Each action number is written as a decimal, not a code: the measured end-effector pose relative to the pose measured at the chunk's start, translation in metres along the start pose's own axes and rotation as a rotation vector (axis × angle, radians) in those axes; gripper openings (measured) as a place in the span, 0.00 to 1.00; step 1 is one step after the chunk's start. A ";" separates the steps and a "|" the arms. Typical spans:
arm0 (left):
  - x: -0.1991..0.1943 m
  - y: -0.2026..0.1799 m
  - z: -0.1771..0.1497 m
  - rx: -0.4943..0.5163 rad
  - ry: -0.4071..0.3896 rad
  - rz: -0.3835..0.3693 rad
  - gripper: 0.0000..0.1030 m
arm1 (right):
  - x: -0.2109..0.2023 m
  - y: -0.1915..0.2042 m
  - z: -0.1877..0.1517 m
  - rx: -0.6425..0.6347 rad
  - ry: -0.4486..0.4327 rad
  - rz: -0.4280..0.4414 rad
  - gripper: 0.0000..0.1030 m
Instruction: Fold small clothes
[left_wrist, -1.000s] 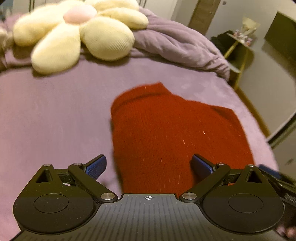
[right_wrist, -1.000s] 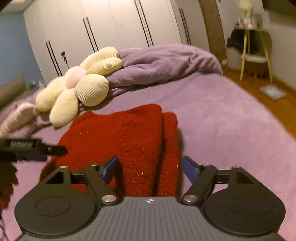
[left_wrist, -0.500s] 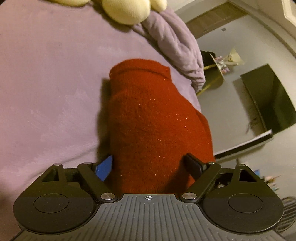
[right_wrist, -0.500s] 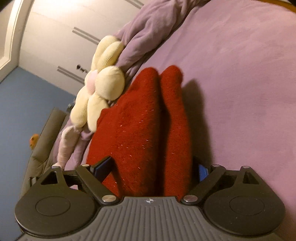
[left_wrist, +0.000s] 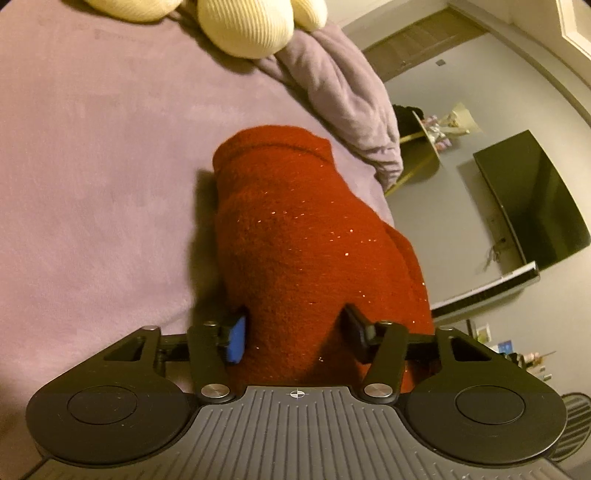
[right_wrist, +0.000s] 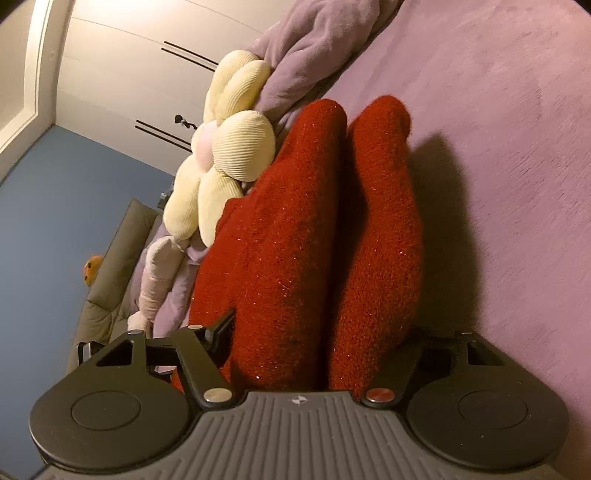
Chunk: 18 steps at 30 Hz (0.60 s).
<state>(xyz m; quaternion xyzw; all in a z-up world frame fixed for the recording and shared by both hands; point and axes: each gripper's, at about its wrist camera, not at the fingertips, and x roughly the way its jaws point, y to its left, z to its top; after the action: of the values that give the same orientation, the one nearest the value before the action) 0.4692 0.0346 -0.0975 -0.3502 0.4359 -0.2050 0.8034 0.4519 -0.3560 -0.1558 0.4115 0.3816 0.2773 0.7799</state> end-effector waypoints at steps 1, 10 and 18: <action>-0.004 -0.002 0.001 0.005 -0.004 -0.003 0.51 | 0.001 0.004 0.000 -0.002 -0.001 0.006 0.65; -0.063 0.010 -0.005 -0.007 -0.076 0.072 0.48 | 0.029 0.052 -0.025 -0.034 0.075 0.090 0.63; -0.124 0.015 -0.029 0.064 -0.139 0.267 0.49 | 0.069 0.087 -0.061 -0.091 0.185 0.072 0.72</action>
<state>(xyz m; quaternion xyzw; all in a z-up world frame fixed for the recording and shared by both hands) 0.3786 0.1121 -0.0506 -0.2768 0.4150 -0.0855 0.8625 0.4300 -0.2342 -0.1291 0.3617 0.4238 0.3589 0.7488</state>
